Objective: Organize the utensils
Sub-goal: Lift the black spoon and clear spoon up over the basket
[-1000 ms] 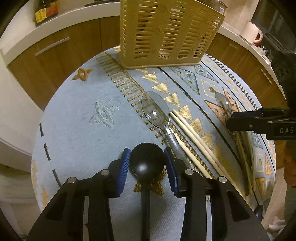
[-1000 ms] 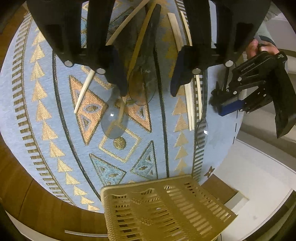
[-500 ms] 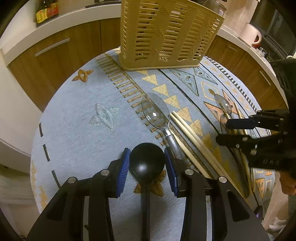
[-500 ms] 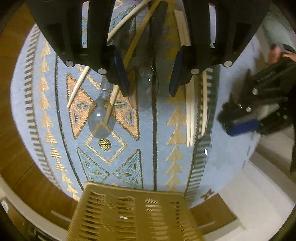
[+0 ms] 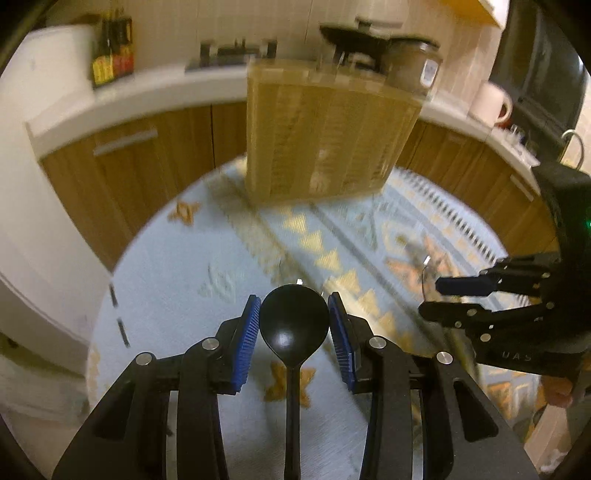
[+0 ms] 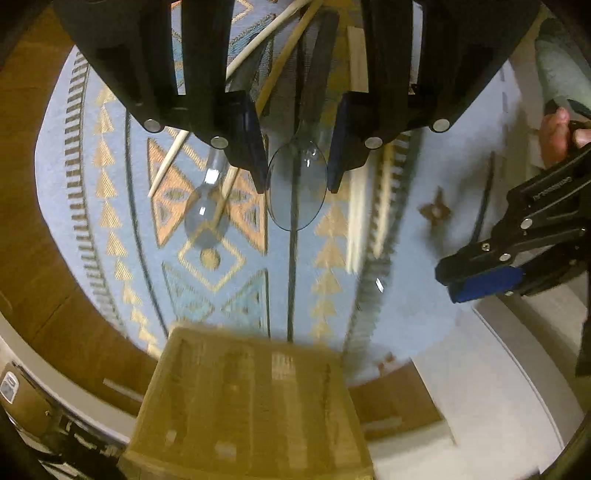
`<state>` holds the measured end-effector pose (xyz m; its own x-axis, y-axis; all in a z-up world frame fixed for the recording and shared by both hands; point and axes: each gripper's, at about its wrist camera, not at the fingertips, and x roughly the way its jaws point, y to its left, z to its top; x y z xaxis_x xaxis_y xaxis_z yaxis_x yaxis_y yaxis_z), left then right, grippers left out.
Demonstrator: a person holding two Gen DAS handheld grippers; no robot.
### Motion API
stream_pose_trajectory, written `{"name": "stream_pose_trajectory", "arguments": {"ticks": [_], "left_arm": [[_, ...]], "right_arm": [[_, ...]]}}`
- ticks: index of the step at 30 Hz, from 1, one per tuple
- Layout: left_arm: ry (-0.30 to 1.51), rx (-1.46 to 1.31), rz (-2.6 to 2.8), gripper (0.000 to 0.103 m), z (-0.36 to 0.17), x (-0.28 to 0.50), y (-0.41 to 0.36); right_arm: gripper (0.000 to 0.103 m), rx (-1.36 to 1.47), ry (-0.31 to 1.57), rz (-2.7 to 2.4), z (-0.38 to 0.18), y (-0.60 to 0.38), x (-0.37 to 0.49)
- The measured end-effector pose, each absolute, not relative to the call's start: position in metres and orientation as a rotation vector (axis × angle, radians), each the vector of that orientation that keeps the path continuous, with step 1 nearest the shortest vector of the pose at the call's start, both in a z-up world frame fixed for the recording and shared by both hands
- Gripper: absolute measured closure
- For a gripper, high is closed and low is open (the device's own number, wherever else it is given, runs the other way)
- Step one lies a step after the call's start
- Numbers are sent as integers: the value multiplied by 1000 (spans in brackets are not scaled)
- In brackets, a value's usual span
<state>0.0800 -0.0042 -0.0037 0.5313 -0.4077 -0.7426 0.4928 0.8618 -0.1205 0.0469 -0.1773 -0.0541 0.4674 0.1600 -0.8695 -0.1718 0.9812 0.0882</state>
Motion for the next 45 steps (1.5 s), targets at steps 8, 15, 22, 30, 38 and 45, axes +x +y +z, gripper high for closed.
{"name": "stream_pose_trajectory", "arguments": {"ticks": [8,15,22,30,38,45], "left_arm": [[592,8,-584,67,70,72,-6],[361,-129,-571,67,146,100,-6],[163,-193,-568,67,178,128,-29],[111,-215,-525,67,173,173,-41],[122,-257,-509,67,133,198,-39],[129,-233,-417,67,103,215,-45]], "right_arm": [[73,59,779,252,24,-200,38],[73,92,516,200,102,-216,54],[73,78,339,44,158,-227,81],[73,-32,197,-195,166,-235,124],[73,-110,190,-223,122,-223,148],[73,-132,225,-218,96,-218,154]]}}
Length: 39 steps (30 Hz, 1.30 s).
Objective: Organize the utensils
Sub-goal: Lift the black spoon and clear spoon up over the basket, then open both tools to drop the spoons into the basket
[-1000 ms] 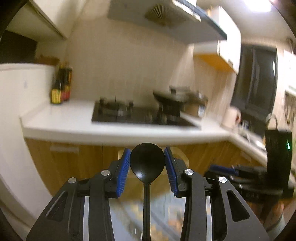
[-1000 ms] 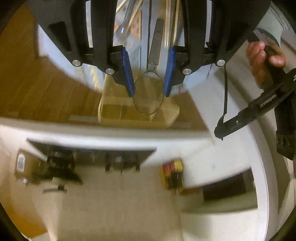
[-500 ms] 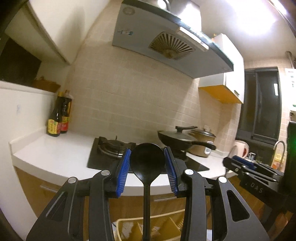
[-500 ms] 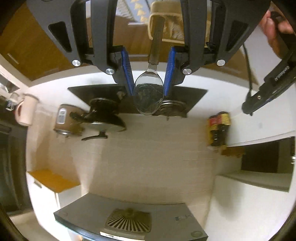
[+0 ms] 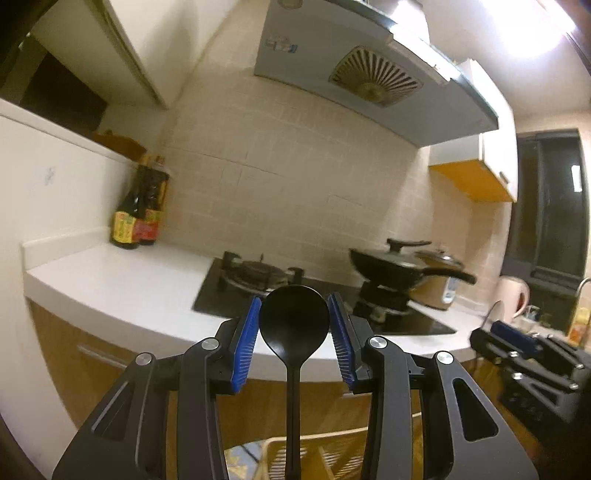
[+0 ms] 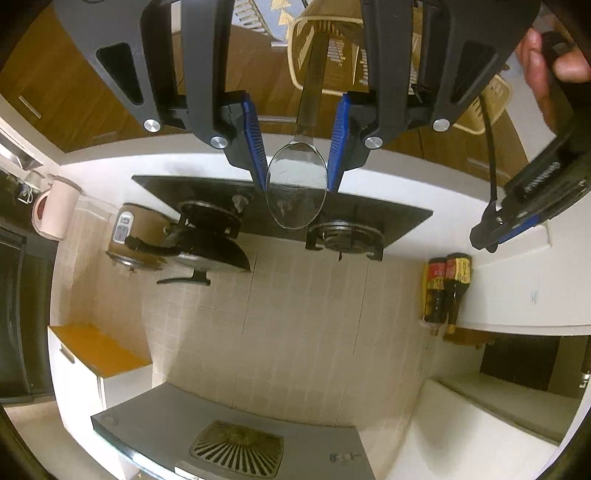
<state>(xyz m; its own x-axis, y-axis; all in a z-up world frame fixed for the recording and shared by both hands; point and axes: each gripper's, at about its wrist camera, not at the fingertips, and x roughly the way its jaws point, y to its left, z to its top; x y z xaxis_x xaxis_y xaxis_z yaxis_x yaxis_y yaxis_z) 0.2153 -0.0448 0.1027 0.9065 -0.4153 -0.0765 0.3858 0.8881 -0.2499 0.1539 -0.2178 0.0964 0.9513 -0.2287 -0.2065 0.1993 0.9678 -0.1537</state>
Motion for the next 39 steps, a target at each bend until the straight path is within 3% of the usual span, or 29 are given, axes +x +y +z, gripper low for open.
{"name": "stream_pose_trajectory", "arguments": {"ticks": [3,6,7,8,12,22,31,39], "left_arm": [[166,-234,-421,66,93,219,-43],[176,-213,-411,53,90,214,-38],[187,-212,-420,50,90,212,-34],[203,-214,-437,46,91,209,-30],[227,-233,-455,40,92,197,-14],[390,-153,-457,40,86,142,12],[616,-23,-444,40,47,119,-2],[850,76,-438,40,0,127,-23]], "right_arm": [[73,-120,254,-202,92,-221,154],[66,-89,289,-167,90,-224,151],[44,-74,305,-153,89,-226,149],[28,-53,320,-136,89,-229,147],[27,-11,353,-102,91,-234,129],[19,-36,472,-82,63,-226,78],[15,40,575,-34,39,-226,47],[16,122,827,-32,4,-243,53]]}}
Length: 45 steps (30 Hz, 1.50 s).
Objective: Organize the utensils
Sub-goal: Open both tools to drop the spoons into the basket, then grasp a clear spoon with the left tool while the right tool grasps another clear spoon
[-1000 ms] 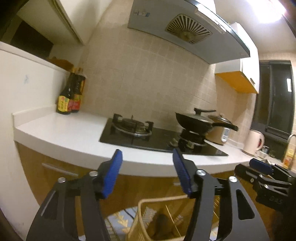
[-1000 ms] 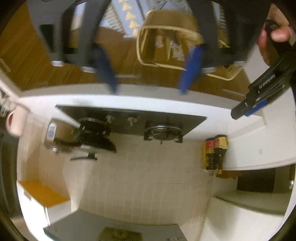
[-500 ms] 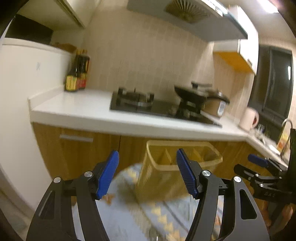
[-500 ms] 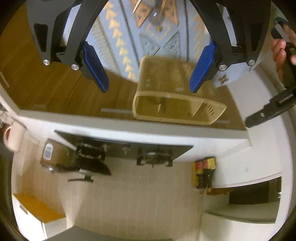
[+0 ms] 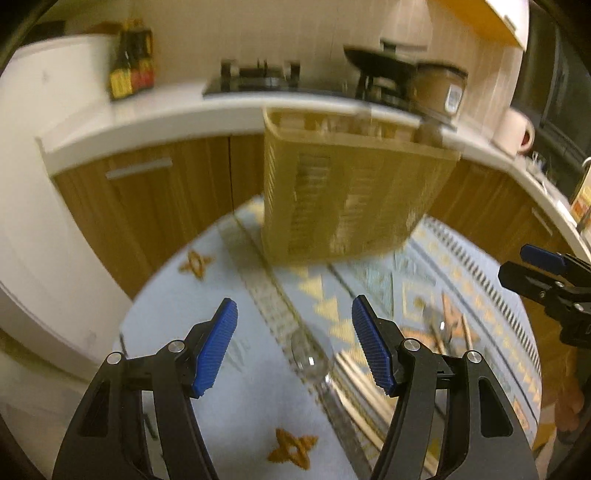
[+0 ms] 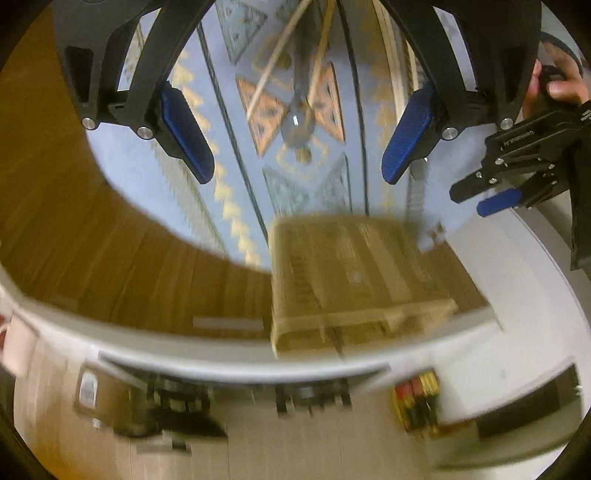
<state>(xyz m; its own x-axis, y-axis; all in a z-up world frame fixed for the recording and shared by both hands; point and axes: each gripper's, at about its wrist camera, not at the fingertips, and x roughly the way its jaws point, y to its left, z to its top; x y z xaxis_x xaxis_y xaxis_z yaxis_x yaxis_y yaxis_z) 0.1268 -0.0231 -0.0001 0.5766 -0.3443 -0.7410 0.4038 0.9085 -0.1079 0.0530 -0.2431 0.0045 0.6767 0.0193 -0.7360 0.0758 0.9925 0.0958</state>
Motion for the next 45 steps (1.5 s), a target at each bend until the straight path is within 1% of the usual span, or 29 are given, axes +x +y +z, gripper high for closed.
{"name": "stream_pose_trajectory", "arguments": {"ticks": [5,9,13,18,21,23,30,31,32,34,37,39,43,45], "left_arm": [[985,59,-445,40,-26,135,-25],[1091,47,-431,40,-45,144,-31],[1121,47,-416,40,-54,148,-39],[1111,99,-399,41,-59,147,-51],[1093,146,-375,44,-60,146,-59],[1085,167,-361,51,-60,146,-62],[1071,187,-348,54,-58,147,-64],[1067,195,-343,56,-58,147,-65],[1064,204,-339,60,-57,147,-66],[1054,224,-328,62,-56,147,-68],[1042,229,-325,70,-56,146,-72],[1038,229,-324,71,-55,145,-73],[1028,220,-325,71,-56,141,-75],[1025,217,-329,71,-57,140,-73]], "right_arm": [[31,206,977,4,-26,-255,61],[36,262,1087,3,-52,-265,69],[39,311,1145,46,-65,-269,71],[49,311,1190,71,-76,-269,75],[54,283,1191,61,-77,-265,77],[63,279,1201,68,-77,-261,79],[63,194,1225,52,-80,-240,91],[63,183,1228,49,-80,-238,93],[63,170,1229,45,-80,-235,94],[63,148,1231,37,-81,-233,96],[63,104,1233,19,-82,-225,99],[64,68,1232,6,-83,-219,100],[73,22,1220,-23,-86,-207,103],[74,25,1218,-26,-87,-206,104]]}}
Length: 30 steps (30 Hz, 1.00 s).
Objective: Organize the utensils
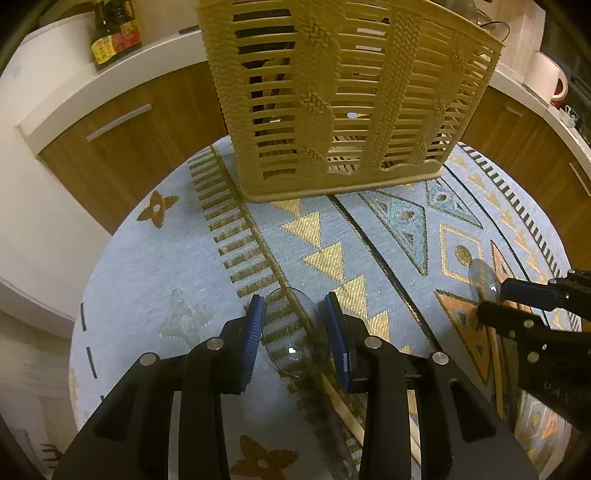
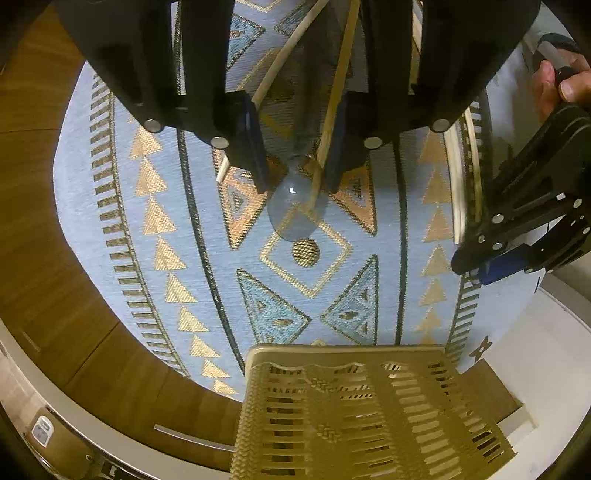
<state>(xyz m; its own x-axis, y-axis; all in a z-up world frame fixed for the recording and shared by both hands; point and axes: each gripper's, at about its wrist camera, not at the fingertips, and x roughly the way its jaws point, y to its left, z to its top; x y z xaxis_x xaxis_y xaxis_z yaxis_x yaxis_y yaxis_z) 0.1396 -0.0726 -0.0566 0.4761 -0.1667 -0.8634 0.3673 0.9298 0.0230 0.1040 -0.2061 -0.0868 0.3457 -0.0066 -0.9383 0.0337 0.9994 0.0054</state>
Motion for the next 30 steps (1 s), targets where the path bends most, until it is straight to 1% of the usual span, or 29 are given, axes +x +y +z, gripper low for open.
{"name": "stream_pose_trajectory", "arguments": {"ticks": [4,7,13,16,24,25,26,30], "left_arm": [[995,195,-348,71,-50,133,-70],[960,163,-372,71,-41,126,-65],[892,107,-398,71,-20,119,-57],[842,90,-412,71,-5,113,-55],[682,66,-457,71,40,87,-54],[658,63,-462,71,48,84,-53],[635,61,-463,71,56,82,-53],[565,62,-464,71,79,80,-52]], "right_arm": [[74,64,1215,-6,-85,-212,101],[74,156,1206,28,-81,-233,97],[74,267,1099,84,-62,-257,80],[74,293,1021,133,-49,-261,69],[75,298,702,300,5,-256,29],[79,298,666,308,13,-257,26],[85,298,626,313,22,-257,25],[86,293,548,314,50,-260,28]]}}
